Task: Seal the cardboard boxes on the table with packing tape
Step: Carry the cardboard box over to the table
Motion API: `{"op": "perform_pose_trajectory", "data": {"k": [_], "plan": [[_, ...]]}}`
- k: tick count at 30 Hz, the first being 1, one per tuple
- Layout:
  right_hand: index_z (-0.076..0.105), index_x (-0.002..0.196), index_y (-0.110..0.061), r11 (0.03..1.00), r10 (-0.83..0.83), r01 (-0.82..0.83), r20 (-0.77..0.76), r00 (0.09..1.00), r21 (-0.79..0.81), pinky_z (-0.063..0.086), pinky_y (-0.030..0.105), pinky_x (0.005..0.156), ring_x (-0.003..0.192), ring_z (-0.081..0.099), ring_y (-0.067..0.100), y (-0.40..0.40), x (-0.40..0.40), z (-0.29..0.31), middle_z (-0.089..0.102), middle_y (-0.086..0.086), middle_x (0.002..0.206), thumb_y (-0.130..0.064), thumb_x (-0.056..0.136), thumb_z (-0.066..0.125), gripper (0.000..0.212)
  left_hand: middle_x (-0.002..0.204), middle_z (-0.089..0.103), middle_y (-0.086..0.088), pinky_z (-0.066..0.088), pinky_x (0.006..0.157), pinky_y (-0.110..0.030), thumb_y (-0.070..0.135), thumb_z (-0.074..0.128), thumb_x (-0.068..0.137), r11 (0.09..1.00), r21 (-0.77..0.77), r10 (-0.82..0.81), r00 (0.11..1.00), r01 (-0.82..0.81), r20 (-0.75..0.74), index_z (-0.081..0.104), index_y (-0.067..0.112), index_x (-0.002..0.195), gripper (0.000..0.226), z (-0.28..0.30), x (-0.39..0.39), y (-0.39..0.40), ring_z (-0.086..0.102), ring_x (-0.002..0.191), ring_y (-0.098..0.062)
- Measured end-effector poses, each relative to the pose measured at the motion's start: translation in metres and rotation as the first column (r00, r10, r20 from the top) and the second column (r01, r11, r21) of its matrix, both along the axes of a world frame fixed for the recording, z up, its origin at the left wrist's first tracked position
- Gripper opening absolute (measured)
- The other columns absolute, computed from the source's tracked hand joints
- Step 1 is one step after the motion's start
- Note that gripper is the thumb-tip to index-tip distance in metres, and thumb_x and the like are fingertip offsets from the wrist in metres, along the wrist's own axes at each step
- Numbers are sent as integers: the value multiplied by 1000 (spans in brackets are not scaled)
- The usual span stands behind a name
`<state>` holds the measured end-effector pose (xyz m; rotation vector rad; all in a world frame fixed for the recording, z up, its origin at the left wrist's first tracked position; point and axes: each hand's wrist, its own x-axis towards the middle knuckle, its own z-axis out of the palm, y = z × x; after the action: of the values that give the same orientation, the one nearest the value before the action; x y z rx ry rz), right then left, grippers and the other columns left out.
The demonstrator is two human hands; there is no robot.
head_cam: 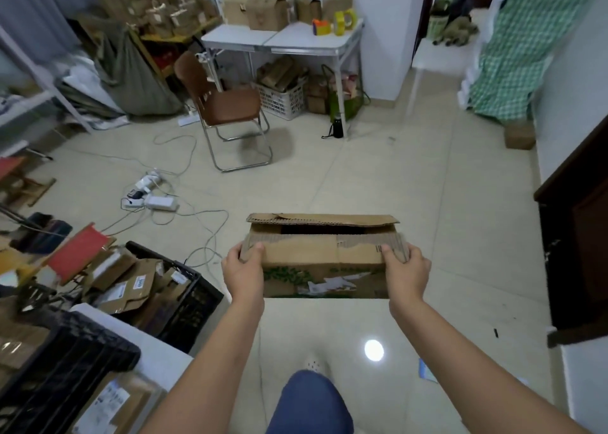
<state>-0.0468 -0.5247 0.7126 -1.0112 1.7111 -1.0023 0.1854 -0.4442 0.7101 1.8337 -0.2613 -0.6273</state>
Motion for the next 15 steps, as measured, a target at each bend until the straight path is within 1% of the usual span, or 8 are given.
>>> {"op": "perform_pose_trajectory", "data": {"k": [3, 6, 9, 13, 15], "plan": [[54, 130, -12, 1000, -7, 7, 6, 1000, -16, 45, 29, 86, 107, 52, 24, -37, 11, 3, 40, 8, 125, -33, 93, 63, 44, 125, 54, -3, 55, 91, -51, 42, 66, 89, 1000, -8, 1, 1000, -1, 4, 60, 27, 116, 32, 0, 11, -39, 58, 105, -24], [55, 129, -13, 999, -13, 13, -3, 1000, -41, 45, 29, 85, 104, 52, 23, -82, 27, 5, 40, 8, 125, -33, 93, 64, 42, 124, 52, -2, 55, 89, -48, 40, 65, 91, 1000, -20, -1, 1000, 1, 5, 60, 24, 120, 34, -2, 27, -87, 57, 105, -24], [55, 128, -13, 998, -17, 16, -19, 1000, -59, 46, 31, 86, 105, 51, 24, -134, 51, 6, 40, 8, 125, -33, 92, 64, 43, 124, 54, -4, 57, 87, -49, 42, 65, 90, 999, -43, -4, 1000, 3, -25, 60, 26, 119, 33, -7, 52, -134, 58, 106, -25], [56, 129, -12, 998, -14, 11, -54, 998, -54, 49, 42, 96, 111, 52, 30, -200, 94, 12, 41, 9, 124, -33, 91, 65, 44, 124, 54, -4, 57, 87, -52, 40, 65, 91, 999, -34, 14, 998, -16, -59, 60, 26, 116, 29, -3, 93, -196, 58, 105, -25], [56, 129, -13, 999, -7, 5, -53, 999, -49, 48, 42, 97, 111, 52, 30, -230, 114, 15, 40, 9, 124, -34, 91, 65, 44, 123, 52, -4, 57, 85, -53, 40, 65, 91, 999, -31, 8, 998, -10, -64, 60, 27, 116, 29, 0, 112, -226, 57, 105, -26]]}}
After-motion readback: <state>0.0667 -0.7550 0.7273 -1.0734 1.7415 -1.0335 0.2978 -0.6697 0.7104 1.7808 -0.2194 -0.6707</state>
